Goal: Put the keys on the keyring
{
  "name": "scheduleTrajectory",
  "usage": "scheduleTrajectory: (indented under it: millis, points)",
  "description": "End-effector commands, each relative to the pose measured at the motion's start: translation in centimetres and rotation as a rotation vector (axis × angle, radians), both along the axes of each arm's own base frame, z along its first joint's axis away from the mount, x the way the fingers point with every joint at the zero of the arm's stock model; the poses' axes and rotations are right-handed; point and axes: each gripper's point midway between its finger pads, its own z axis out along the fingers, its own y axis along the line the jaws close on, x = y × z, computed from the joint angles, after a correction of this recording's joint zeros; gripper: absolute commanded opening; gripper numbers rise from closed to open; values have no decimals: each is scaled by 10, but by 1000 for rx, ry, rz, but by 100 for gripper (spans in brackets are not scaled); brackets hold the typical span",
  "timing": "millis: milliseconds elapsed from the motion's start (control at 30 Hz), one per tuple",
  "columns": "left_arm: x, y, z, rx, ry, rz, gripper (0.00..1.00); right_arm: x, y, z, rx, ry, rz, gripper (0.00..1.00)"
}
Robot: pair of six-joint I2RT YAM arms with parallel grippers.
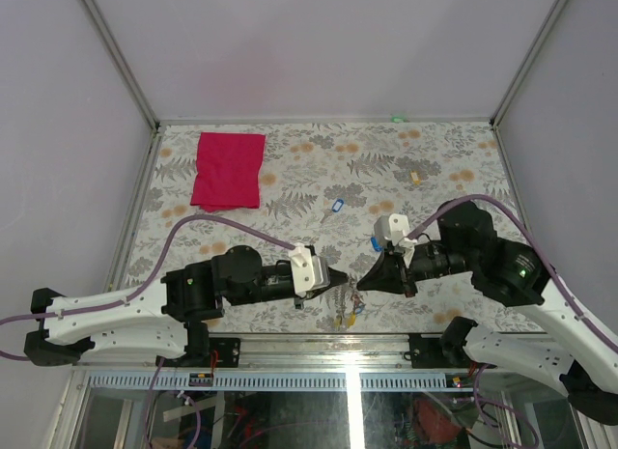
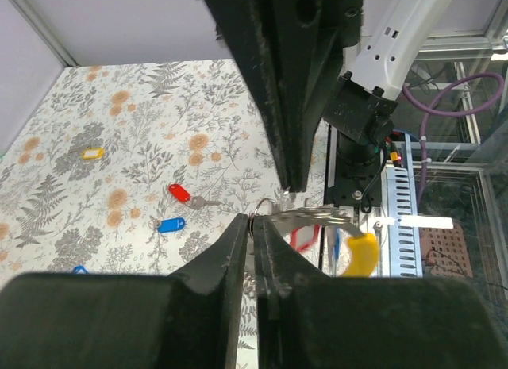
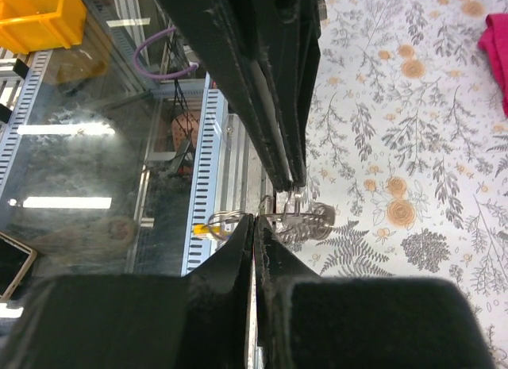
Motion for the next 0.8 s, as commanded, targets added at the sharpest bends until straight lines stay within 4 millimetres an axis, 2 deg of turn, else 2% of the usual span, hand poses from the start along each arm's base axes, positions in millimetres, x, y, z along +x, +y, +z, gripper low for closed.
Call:
scheduleTrajectory:
  millis: [0, 100, 233, 333, 500, 767]
  points:
    - [10, 3, 39, -130, -4, 64, 13, -8, 2, 26, 111, -53, 36, 0]
    - [10, 5, 40, -137, -3, 68, 21, -8, 1, 26, 114, -54, 31, 0]
    - [9, 9, 43, -156, -2, 68, 27, -7, 0, 26, 117, -55, 18, 0]
    - [7, 11, 45, -179, -6, 59, 28, -6, 0, 28, 126, -58, 6, 0]
    - [-7, 12, 53, -257, -11, -18, 30, -4, 0, 33, 149, -71, -6, 0]
    - [-14, -1, 38, -217, 22, -65, 35, -4, 0, 44, 199, -106, -14, 0]
